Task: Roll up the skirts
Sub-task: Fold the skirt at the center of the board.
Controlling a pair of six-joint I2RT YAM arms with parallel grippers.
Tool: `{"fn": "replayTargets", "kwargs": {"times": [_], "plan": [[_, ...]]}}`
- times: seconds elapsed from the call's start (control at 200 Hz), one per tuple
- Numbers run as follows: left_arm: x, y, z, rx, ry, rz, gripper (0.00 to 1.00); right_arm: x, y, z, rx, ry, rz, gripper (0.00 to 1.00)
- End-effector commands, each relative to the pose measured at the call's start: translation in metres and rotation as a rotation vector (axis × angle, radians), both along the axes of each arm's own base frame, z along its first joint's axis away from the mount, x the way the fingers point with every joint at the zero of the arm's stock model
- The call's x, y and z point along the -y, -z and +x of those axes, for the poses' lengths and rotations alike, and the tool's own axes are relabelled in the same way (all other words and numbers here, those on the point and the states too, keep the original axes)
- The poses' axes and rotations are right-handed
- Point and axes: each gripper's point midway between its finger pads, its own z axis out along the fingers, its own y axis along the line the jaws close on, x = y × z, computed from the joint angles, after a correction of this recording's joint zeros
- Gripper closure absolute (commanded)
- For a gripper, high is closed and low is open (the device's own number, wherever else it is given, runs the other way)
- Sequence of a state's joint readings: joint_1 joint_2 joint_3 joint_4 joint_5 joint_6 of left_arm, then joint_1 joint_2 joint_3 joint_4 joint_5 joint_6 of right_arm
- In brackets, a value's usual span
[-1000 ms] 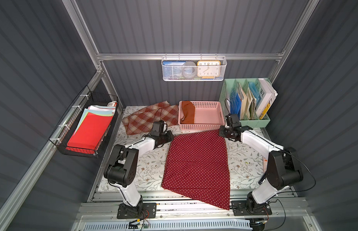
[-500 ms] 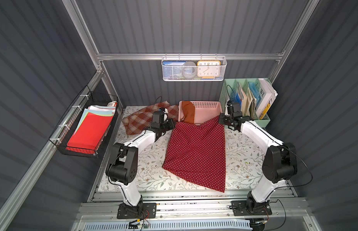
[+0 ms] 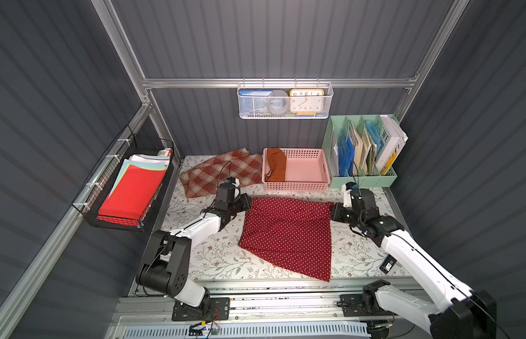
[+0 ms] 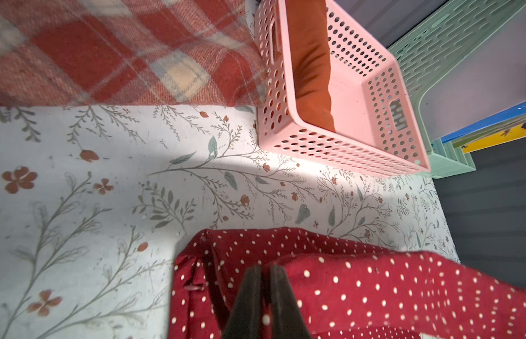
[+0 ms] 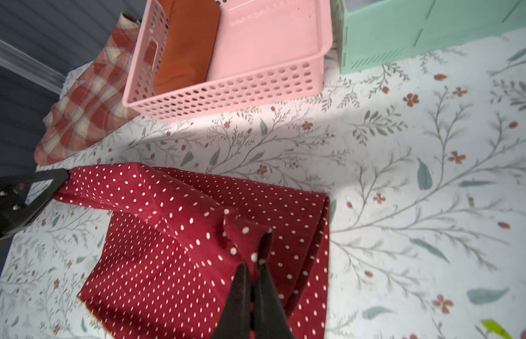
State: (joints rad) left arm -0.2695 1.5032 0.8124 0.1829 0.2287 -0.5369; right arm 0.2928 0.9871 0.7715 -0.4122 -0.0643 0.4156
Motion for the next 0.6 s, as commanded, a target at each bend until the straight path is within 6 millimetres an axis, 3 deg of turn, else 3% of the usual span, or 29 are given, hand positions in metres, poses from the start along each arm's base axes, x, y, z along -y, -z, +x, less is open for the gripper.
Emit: {"fn": "replayTargets", "kwargs": {"times": [0.0,0.075,0.32,0.595], "plan": [[-0.009,-0.010,-0.015,0.036,-0.002,0.027,1.00,0.000,0.021,-0.043,-0.107,0.005,0.069,1.00],[-0.013,-0.015,-0.024,0.058,-0.016,0.024,1.00,-0.001,0.031,-0.066,-0.146,0.010,0.097,1.00],[-0.017,0.012,-0.075,-0.023,-0.012,-0.043,1.00,-0.001,0.061,-0.118,-0.244,0.000,0.082,1.00],[-0.020,0.029,-0.109,-0.059,-0.013,-0.057,1.00,-0.003,0.086,-0.144,-0.328,0.050,0.146,1.00]]}}
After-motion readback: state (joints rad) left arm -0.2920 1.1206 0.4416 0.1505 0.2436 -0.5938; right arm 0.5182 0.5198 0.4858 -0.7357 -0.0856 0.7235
